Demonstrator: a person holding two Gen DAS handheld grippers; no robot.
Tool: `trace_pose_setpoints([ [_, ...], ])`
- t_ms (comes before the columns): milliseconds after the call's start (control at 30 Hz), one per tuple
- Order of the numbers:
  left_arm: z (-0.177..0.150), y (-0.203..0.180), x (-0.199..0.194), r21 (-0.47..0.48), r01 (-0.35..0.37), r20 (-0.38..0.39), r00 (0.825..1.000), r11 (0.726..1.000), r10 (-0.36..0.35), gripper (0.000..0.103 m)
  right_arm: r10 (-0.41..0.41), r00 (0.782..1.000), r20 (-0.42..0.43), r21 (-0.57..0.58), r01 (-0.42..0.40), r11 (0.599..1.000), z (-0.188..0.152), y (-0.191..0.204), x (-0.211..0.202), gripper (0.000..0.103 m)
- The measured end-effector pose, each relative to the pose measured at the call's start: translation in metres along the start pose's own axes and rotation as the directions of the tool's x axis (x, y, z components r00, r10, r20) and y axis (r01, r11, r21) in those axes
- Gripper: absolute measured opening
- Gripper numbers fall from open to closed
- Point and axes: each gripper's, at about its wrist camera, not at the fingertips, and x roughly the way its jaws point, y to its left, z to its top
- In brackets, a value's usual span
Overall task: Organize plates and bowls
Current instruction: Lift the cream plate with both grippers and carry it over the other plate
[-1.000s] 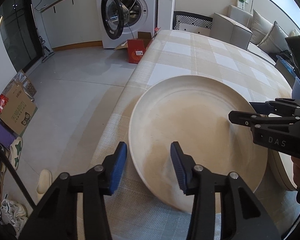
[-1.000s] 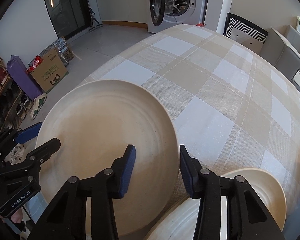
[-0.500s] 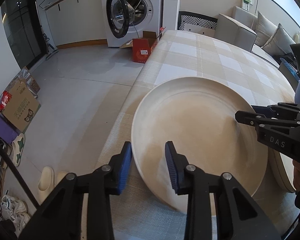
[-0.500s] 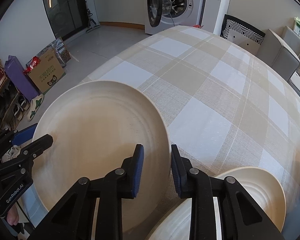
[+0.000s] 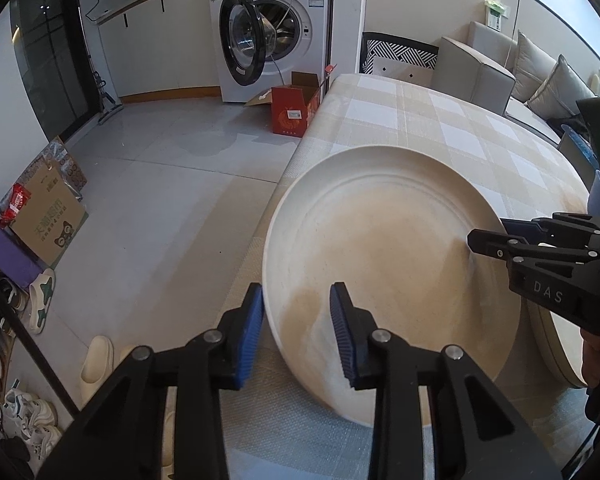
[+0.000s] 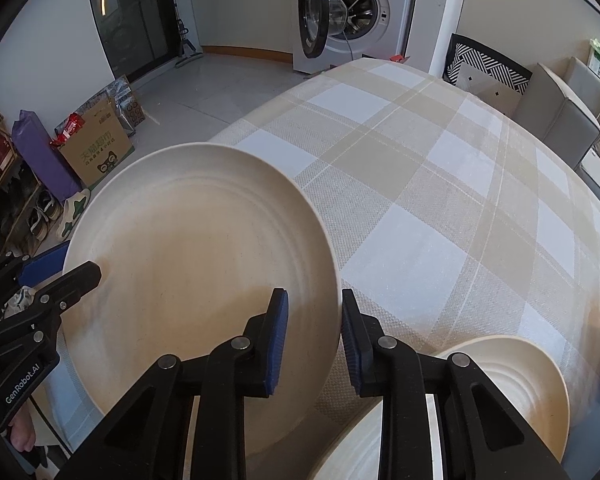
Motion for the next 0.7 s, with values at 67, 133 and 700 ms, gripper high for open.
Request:
trace_pose_setpoints([
  [67,0.001,0.001,-0.003,-0.002,-0.001,0.006,1.000,1.000,0.001,0.032,-0.001,1.000,0.006,-0.002,0.001,1.000,0.001,0.002,-0.003,0.026],
  [133,0.001,0.001,-0.006,-0.005,-0.001,0.013,1.000,1.000,0.001,0.032,-0.002,1.000,0.013,-0.003,0.002,1.000,0.002,0.003,-0.008,0.026],
  [700,0.011,-0.002,-0.034,-0.006,0.013,0.070,0.997,1.000,-0.012,0.032,-0.025,0.997,0.077,0.003,0.025,1.000,0.005,0.006,-0.055,0.026],
])
